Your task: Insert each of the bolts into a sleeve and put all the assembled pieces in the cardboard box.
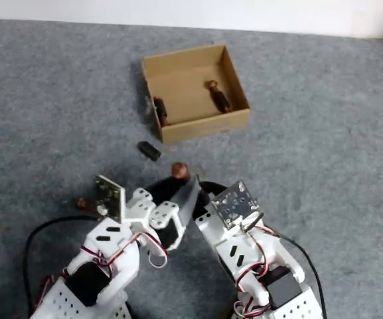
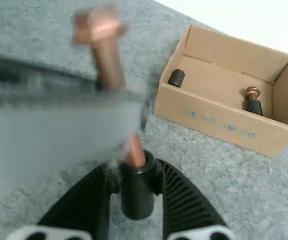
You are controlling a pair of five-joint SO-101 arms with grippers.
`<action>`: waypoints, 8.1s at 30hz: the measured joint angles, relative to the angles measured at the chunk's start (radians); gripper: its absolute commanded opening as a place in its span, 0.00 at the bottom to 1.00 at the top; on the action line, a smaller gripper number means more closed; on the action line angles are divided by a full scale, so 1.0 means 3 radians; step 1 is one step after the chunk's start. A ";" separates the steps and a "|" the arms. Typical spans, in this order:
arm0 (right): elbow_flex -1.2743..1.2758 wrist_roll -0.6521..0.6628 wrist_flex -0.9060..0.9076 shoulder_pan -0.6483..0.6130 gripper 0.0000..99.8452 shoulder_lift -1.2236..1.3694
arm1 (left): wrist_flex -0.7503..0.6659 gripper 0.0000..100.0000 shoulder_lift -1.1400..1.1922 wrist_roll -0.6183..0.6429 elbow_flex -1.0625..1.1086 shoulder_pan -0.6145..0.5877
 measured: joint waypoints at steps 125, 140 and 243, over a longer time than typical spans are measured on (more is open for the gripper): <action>-0.6772 0.0726 0.0803 0.0368 0.24 0.6455 | -0.0573 0.01 0.0041 0.0066 0.0251 -0.2388; -0.6833 0.0726 0.1401 0.0373 0.39 0.6449 | -0.0593 0.01 0.0041 0.0066 0.0251 -0.2388; -0.6557 0.0292 0.1683 -0.0332 0.01 0.7800 | 0.0859 0.01 0.0000 -0.0061 -0.1120 -0.3739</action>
